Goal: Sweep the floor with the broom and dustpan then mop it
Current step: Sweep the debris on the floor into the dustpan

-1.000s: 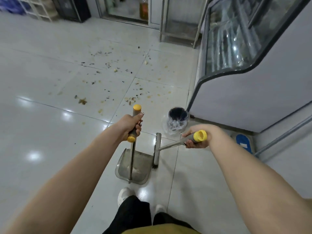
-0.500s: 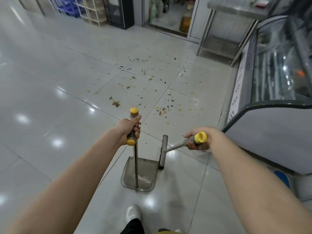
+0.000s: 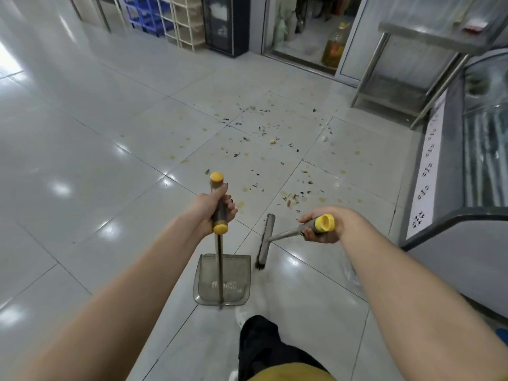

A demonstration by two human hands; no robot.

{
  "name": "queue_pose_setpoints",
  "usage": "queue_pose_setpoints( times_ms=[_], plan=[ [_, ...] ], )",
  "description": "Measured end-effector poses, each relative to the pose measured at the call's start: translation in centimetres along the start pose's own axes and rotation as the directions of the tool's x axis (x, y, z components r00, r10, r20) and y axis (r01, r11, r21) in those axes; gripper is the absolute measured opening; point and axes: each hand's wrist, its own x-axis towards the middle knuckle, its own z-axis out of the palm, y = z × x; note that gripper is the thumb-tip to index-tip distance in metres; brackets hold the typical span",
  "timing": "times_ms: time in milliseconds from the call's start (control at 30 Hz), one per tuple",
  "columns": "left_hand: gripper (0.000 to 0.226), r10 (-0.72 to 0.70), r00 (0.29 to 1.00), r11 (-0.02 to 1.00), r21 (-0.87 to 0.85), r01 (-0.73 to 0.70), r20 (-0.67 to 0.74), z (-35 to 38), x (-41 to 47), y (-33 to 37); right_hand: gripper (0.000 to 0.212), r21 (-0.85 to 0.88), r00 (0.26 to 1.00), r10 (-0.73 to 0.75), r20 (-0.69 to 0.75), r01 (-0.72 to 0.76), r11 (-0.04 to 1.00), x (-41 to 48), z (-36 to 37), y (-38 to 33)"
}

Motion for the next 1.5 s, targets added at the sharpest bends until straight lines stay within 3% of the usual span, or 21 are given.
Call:
queue_pose_setpoints(
  times_ms=[233, 433, 633, 900, 1200, 1500],
  plan=[
    [0.026, -0.032, 0.999, 0.993, -0.111, 0.03, -0.017, -1.6, 6.9, 6.5, 0.02, -0.106, 1.0, -0.009, 0.025, 0.012, 0.994, 4.6, 3.1, -10.1],
    [0.02, -0.108, 0.994, 0.991, -0.084, 0.107, -0.01, -2.3, 12.6, 12.6, 0.026, -0.137, 0.999, 0.021, 0.044, -0.015, 0.99, 7.2, 5.0, -19.4],
    [0.021, -0.159, 0.985, 0.984, -0.075, 0.164, 0.065, -3.0, 17.1, 17.6, 0.026, -0.187, 0.999, 0.03, 0.043, -0.022, 0.982, 8.2, 8.1, -26.5],
    [0.023, -0.156, 0.964, 0.973, -0.135, 0.187, 0.213, -5.8, 24.6, 25.2, 0.027, -0.133, 0.997, 0.065, 0.051, -0.058, 0.989, 11.4, 12.3, -35.4],
    [0.019, -0.297, 0.876, 0.919, -0.135, 0.37, 0.38, -8.6, 32.5, 37.0, 0.025, -0.189, 0.995, 0.084, 0.059, -0.072, 0.979, 14.8, 19.0, -45.5],
    [0.03, -0.353, 0.856, 0.906, -0.092, 0.414, 0.377, -9.8, 39.9, 44.2, 0.018, -0.13, 0.999, 0.033, 0.027, -0.029, 0.991, 18.6, 21.7, -53.2]
  ],
)
